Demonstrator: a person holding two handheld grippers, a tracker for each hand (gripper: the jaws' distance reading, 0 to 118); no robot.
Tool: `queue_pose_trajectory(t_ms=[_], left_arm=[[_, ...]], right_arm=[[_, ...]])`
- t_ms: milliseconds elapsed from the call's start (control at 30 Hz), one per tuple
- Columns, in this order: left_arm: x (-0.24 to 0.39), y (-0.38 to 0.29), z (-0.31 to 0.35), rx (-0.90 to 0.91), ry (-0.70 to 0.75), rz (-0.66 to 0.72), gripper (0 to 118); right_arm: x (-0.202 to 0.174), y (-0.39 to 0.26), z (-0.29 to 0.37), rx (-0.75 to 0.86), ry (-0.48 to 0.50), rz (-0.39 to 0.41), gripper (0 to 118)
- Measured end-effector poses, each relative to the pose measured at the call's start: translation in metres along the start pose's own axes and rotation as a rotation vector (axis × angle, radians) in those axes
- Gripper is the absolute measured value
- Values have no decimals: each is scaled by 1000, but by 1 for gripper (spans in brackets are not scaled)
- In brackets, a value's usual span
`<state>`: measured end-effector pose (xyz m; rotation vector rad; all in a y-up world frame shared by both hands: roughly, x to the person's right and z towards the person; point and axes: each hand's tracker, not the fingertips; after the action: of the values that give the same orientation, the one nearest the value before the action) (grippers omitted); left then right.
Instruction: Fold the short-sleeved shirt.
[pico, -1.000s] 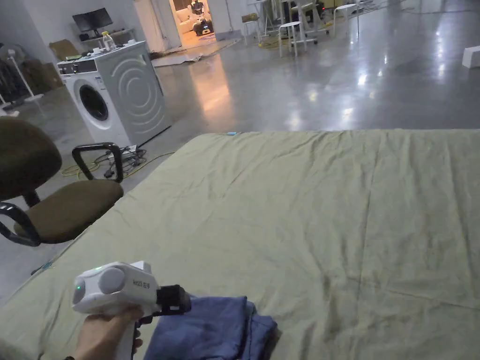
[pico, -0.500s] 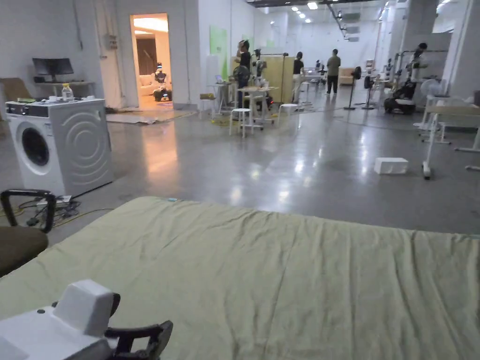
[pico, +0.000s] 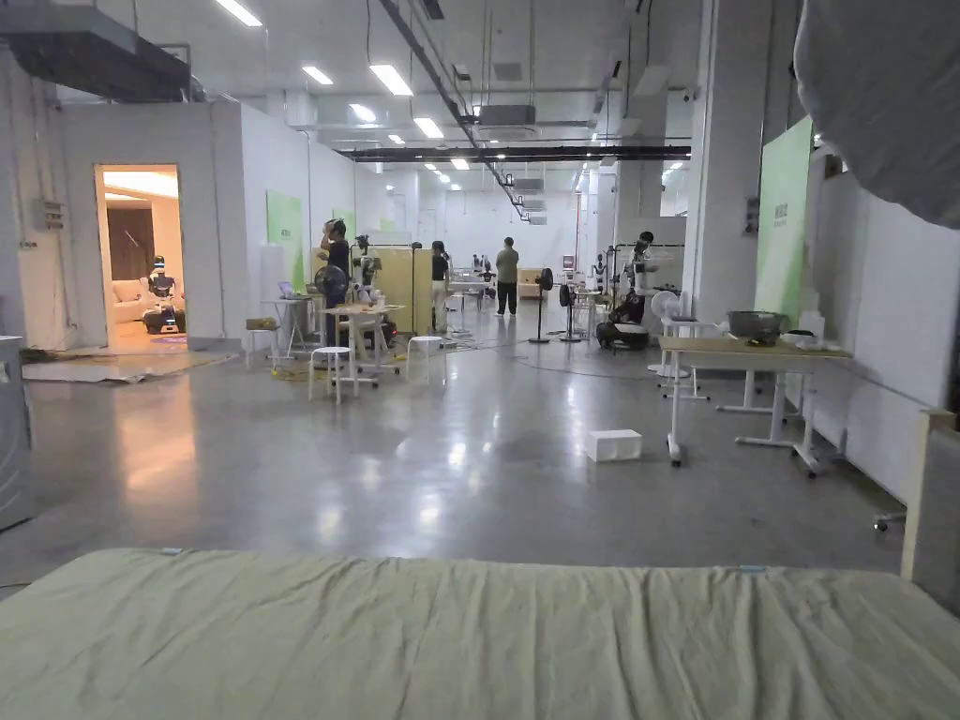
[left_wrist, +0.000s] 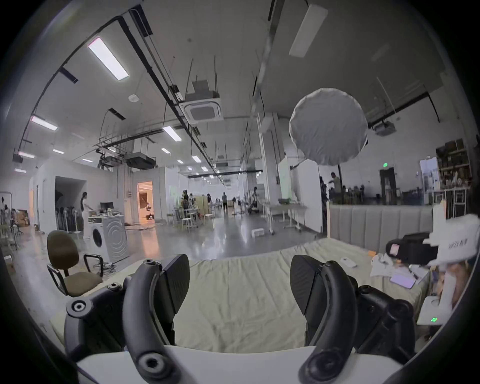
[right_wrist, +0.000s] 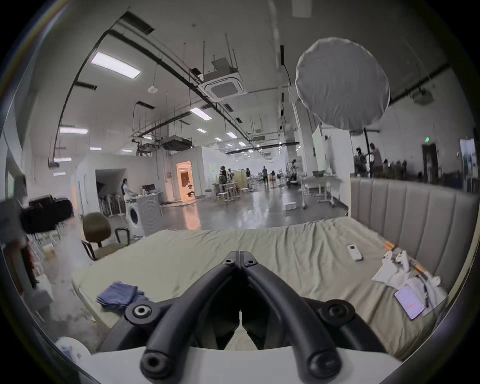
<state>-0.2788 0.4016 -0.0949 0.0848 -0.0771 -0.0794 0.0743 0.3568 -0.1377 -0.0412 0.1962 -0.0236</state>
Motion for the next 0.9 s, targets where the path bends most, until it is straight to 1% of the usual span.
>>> queue_pose_trajectory(t_ms=[33,133,200,233,267,300,333,467,567,633,667,733,800,833,900], left_arm=[[1,-1,3,7,-13,17,70],[2,-5,7,-14,-1,19,17],[3,-12,5,-66,58,-25,10],[2,-14,5,-74,56,-28,5],[0,-17,4,-99,31,-18,4],[-1,-20,5,-105,32,-12,0],[0,-22,6,-119,22,-3,0],[2,-31,7,-138,20,5,0],[4,-33,1,-157,19,-18,0],[4,-33,0,-158,7,-22,0],[5,-34,-2,-149,22,-17,0],[3,-33,-4,-153,7,4,0],[2,-33,-6,-146,12,9,0],[2,-33,-6,-147,11,10,0],[2,-31,-6,-141,15,2,0]], right_arm=[[1,-4,2,-15,9,-31,0],[2,-11,10,8,15,-65,0],[7,-13,13,6,12,-79,0],[8,-14,14,3,7,-82,0],[10,-14,15,-1,2,-82,0],[13,-15,16,-8,-6,-89,0],[15,-16,17,-15,-16,-99,0],[18,-14,19,32,-58,-81,0],[17,-9,17,44,-53,-75,0],[13,-7,16,53,-45,-35,0],[9,-5,14,50,-35,-1,0],[4,-6,13,45,-29,29,0],[-2,-3,11,82,-9,88,0],[-2,-6,10,54,-5,50,0],[-5,-5,9,69,-5,60,0]])
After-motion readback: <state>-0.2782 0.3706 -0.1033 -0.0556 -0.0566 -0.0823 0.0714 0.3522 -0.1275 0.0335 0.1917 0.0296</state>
